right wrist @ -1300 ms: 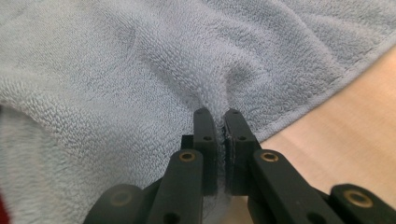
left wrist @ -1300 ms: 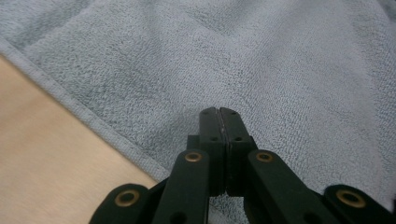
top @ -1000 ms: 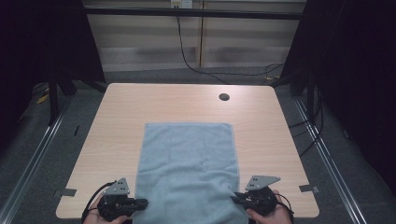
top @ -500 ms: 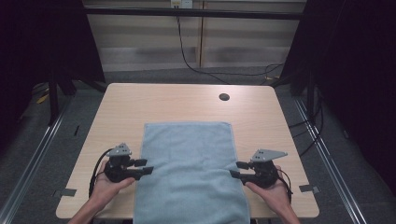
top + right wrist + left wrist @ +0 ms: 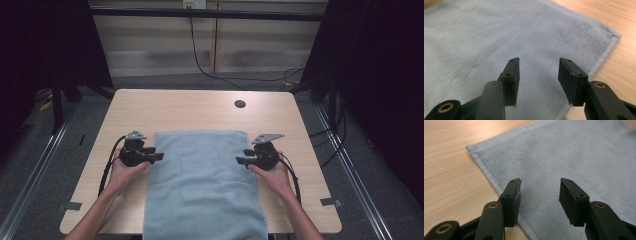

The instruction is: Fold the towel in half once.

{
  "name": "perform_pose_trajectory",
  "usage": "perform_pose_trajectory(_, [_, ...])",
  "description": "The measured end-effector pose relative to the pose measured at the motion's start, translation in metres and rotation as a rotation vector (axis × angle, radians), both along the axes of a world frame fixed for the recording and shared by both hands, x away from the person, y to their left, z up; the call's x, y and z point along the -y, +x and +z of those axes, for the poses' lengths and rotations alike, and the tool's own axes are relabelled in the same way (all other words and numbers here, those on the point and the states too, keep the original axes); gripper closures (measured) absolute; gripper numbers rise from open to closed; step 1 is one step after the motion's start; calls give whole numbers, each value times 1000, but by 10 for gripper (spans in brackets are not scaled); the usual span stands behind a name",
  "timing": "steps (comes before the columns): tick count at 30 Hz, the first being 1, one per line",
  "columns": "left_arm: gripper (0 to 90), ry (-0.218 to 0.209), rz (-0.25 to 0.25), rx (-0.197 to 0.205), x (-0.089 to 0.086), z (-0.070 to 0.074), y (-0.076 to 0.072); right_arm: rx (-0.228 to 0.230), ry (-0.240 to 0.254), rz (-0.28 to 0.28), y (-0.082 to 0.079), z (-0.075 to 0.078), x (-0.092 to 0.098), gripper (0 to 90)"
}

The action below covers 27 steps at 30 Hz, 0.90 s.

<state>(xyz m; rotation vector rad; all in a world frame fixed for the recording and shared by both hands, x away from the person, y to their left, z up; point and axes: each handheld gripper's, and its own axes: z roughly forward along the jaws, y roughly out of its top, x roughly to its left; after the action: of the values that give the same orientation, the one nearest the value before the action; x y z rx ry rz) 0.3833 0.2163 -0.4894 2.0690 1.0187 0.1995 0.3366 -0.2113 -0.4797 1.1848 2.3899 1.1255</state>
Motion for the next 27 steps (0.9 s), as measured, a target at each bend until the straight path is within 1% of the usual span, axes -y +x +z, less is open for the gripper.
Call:
perform_pose_trajectory(1, [528,12,14,4,1,-3,1,0,-1,-9,4,-2,-3,516])
perform_pose_trajectory(2, [524,27,-1,-8,1,-6,2,-4,-7,-10,8,-5,-6,514])
perform_pose_trajectory(3, [516,44,-1,-9,3,-9,2,-6,-27,-11,11,-7,-9,504])
perform_pose_trajectory(4, [509,59,-11,6,4,-11,1,-5,-44,-14,13,-9,-12,495])
perform_pose_trajectory(5, [503,72,-21,14,4,-11,0,-3,-52,-3,15,-12,-14,493])
perform_pose_trajectory(7, [490,95,-24,34,8,-11,-3,-2,-94,4,16,-17,-19,498])
perform_pose_trajectory(8, [487,131,-33,58,10,-11,-5,-15,-112,18,16,-20,-21,529])
perform_pose_trajectory(9, [510,163,-55,81,12,-11,-7,8,-107,24,14,-22,-22,567])
perform_pose_trajectory(10, [585,155,-73,78,13,-10,-10,5,-112,27,12,-21,-22,637])
perform_pose_trajectory(11, [675,150,-85,87,15,-11,-13,7,-120,46,10,-21,-23,698])
perform_pose_trajectory(13, [782,143,-96,99,17,-12,-19,8,-124,59,5,-20,-25,803])
perform_pose_trajectory(14, [796,147,-100,94,17,-11,-21,10,-127,67,3,-20,-26,826])
perform_pose_trajectory(15, [806,136,-103,92,16,-12,-23,10,-131,73,1,-20,-26,835])
perform_pose_trajectory(16, [810,137,-109,88,15,-11,-25,3,-133,77,-2,-19,-26,845])
perform_pose_trajectory(17, [815,123,-119,75,14,-11,-30,-3,-128,79,-6,-19,-25,852])
perform_pose_trajectory(19, [816,119,-142,72,12,-11,-38,-14,-109,83,-17,-19,-24,853])
perform_pose_trajectory(20, [815,96,-150,60,10,-11,-43,-19,-107,98,-24,-18,-22,852])
perform_pose_trajectory(21, [814,83,-166,46,9,-11,-48,-29,-98,107,-31,-18,-21,851])
perform_pose_trajectory(22, [815,89,-179,52,7,-11,-53,-43,-93,113,-39,-17,-21,849])
perform_pose_trajectory(23, [815,81,-181,48,6,-11,-57,-46,-95,120,-47,-16,-20,845])
perform_pose_trajectory(24, [815,74,-187,43,5,-11,-61,-57,-84,127,-54,-16,-20,831])
perform_pose_trajectory(25, [814,71,-199,44,5,-11,-63,-66,-82,140,-60,-14,-19,793])
perform_pose_trajectory(26, [813,81,-195,46,5,-11,-66,-58,-78,143,-63,-13,-18,751])
perform_pose_trajectory(27, [812,79,-195,45,4,-11,-66,-49,-69,131,-63,-11,-16,725])
